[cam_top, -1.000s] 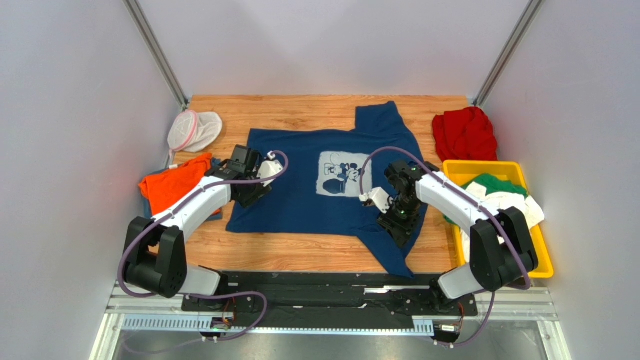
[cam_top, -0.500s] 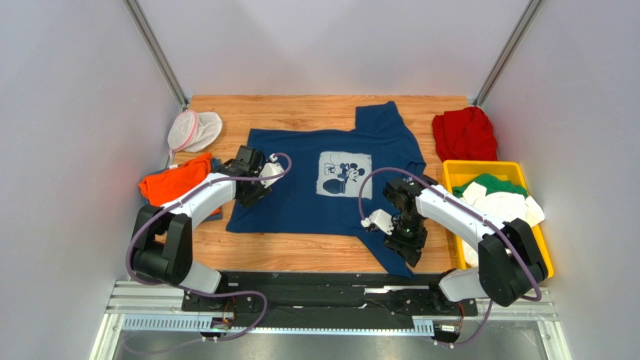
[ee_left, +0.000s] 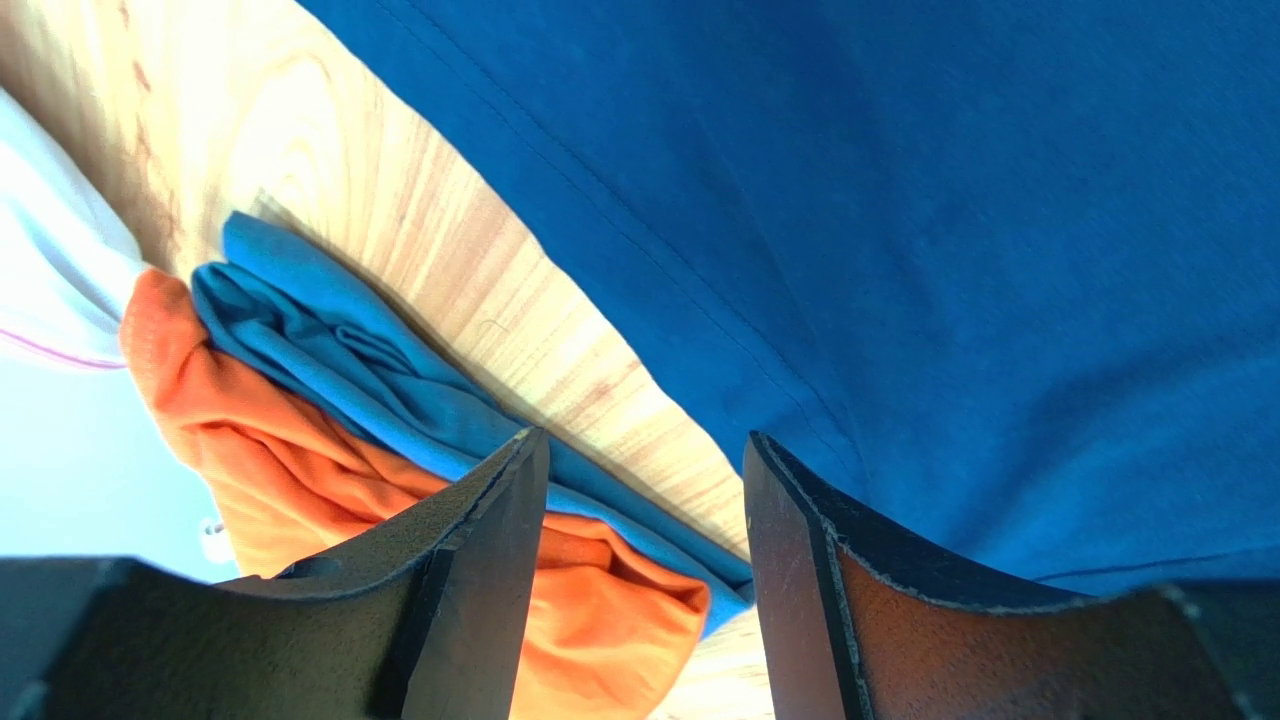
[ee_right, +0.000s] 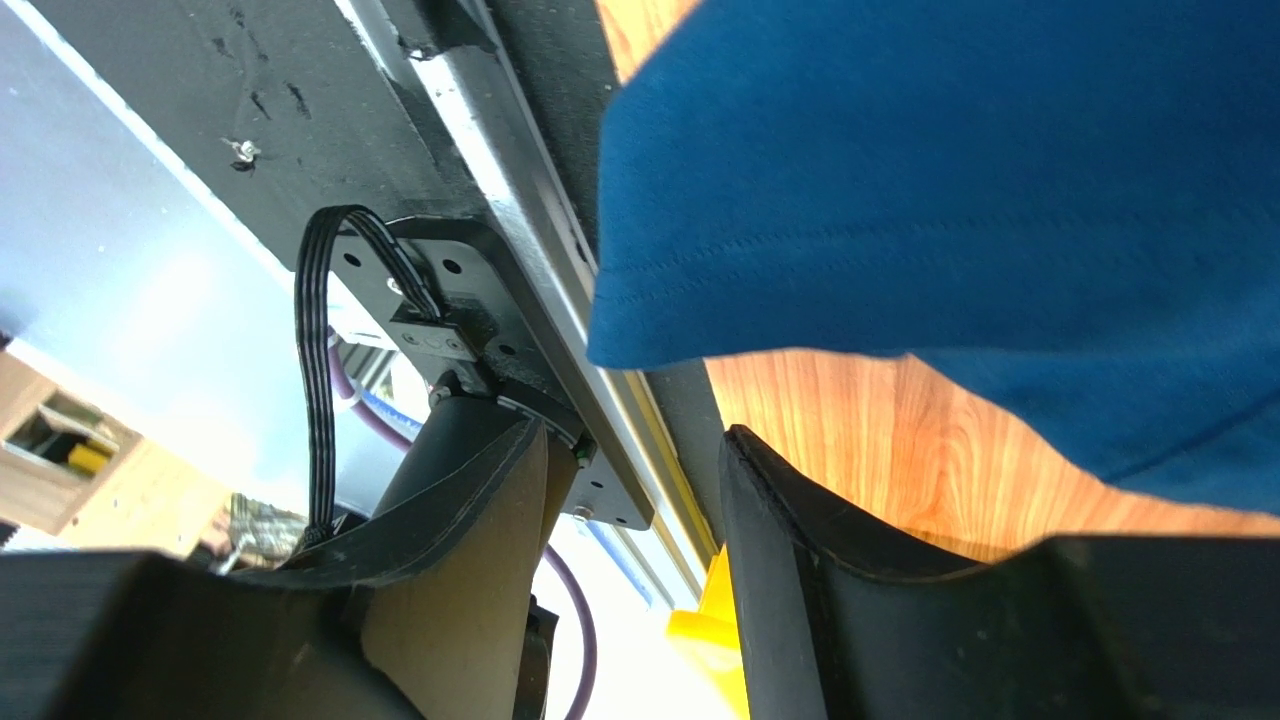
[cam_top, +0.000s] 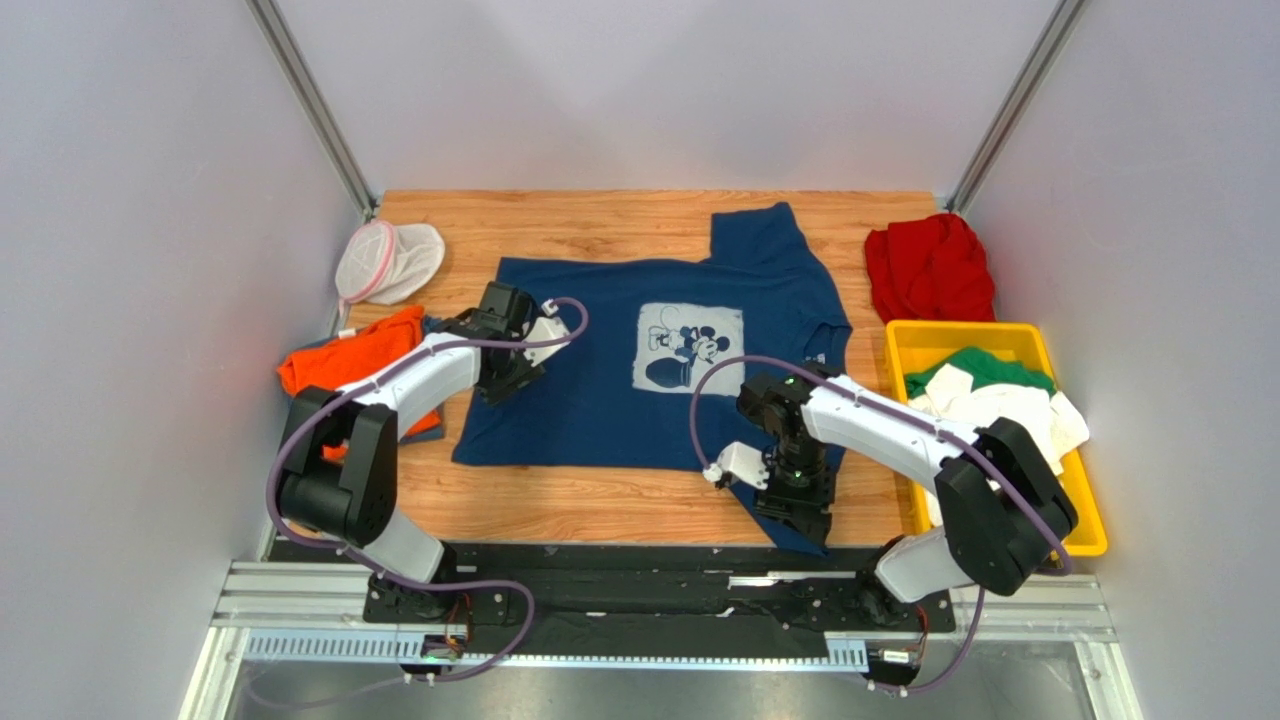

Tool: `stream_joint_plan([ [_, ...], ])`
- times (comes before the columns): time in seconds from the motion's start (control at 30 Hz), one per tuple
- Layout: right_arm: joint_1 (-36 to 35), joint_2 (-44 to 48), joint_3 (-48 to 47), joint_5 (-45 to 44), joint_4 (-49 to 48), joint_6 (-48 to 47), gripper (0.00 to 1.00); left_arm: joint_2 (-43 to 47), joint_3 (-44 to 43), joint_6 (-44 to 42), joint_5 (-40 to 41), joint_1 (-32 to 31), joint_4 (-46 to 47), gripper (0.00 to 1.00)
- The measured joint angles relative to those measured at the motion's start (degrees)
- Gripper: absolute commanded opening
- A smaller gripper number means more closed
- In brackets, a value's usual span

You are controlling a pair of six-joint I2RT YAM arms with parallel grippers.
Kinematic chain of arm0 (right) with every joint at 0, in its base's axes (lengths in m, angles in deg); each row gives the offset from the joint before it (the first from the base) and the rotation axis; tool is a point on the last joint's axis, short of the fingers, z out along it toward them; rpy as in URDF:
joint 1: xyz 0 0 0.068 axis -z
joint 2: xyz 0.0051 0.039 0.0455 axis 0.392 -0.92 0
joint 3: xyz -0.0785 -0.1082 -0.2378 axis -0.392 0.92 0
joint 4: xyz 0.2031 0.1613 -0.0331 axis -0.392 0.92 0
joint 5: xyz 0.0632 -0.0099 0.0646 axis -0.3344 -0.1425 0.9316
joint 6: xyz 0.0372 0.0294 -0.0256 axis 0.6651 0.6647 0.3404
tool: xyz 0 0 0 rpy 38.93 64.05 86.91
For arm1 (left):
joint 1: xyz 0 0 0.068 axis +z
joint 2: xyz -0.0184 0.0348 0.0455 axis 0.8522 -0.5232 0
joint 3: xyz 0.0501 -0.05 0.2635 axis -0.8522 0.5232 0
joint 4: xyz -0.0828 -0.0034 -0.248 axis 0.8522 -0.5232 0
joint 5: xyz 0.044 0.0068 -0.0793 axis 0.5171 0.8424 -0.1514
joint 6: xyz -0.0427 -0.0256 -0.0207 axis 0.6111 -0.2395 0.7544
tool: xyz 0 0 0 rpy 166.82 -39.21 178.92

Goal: Fold and stack the t-shirts
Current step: Fold the tshirt

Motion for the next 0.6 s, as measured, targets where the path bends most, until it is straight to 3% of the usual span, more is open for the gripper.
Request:
stream_joint_plan([
  [0.6,-3.9,-6.5,0.3,1.8,-2.2,-2.7,0.47,-1.0,-1.0,-1.0,1.9,0.0,-0.1,0.59],
])
